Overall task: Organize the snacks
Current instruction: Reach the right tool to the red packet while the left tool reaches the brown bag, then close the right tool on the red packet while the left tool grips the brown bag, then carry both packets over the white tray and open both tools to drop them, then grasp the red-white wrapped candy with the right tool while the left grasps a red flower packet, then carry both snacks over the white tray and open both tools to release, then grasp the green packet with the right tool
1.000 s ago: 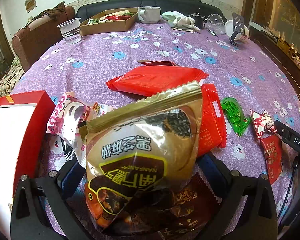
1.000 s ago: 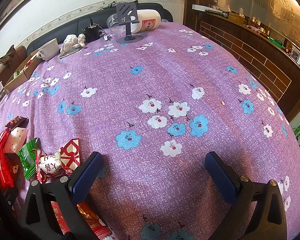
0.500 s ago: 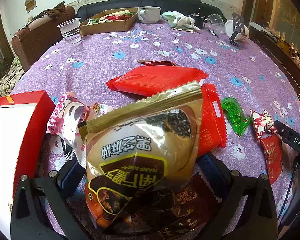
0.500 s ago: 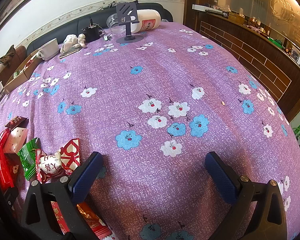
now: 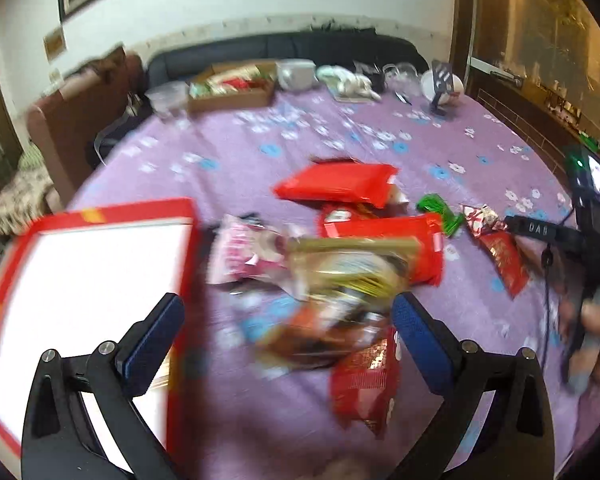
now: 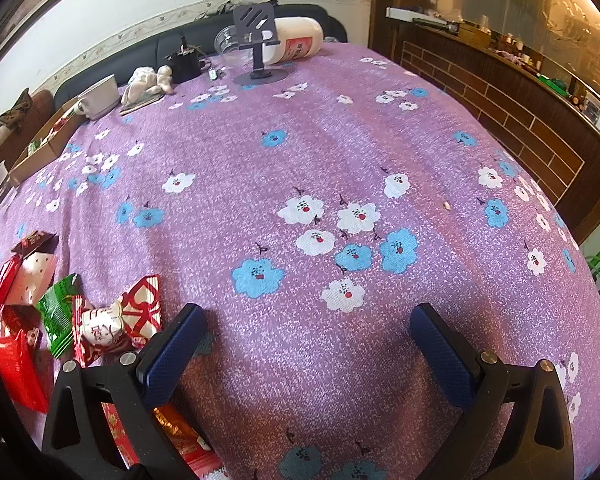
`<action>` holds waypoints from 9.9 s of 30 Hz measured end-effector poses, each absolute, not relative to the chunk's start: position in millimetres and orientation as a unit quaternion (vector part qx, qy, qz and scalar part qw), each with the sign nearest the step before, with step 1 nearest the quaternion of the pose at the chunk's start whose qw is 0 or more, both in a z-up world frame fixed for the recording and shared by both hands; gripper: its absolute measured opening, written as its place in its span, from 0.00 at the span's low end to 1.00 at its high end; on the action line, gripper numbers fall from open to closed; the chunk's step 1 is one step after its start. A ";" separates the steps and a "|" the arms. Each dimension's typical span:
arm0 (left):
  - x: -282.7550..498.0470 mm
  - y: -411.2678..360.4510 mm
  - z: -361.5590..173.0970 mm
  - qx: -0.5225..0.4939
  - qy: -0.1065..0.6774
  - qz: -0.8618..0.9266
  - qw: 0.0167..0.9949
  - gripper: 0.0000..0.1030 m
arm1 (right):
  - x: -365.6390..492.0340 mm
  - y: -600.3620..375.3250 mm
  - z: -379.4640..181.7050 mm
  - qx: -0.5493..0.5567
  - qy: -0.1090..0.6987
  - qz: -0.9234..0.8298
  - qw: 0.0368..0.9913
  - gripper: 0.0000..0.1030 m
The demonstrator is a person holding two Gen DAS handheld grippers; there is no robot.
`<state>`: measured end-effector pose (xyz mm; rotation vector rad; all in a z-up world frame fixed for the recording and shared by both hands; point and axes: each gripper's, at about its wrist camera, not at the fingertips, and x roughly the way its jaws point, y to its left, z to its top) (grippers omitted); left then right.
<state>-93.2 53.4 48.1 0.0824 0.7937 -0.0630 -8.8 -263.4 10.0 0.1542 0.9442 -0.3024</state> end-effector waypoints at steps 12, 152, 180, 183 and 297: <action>-116.8 72.8 56.5 0.084 0.376 -0.049 0.921 1.00 | -58.9 -233.4 31.8 0.103 0.434 0.010 0.895 0.99; -158.6 60.4 51.8 0.101 0.352 -0.107 0.925 0.74 | -37.4 -241.8 39.9 0.282 0.404 0.055 0.869 0.60; -122.3 37.6 5.4 0.074 0.424 -0.175 0.886 0.41 | 25.1 -191.8 16.9 0.100 0.433 -0.066 0.893 0.34; -122.5 43.9 7.6 0.054 0.421 -0.178 0.888 0.35 | 20.8 -202.6 17.4 0.114 0.427 -0.071 0.894 0.33; -151.2 89.6 48.7 0.109 0.340 -0.030 0.934 0.55 | 3.2 -207.0 31.3 0.307 0.436 0.074 0.843 0.59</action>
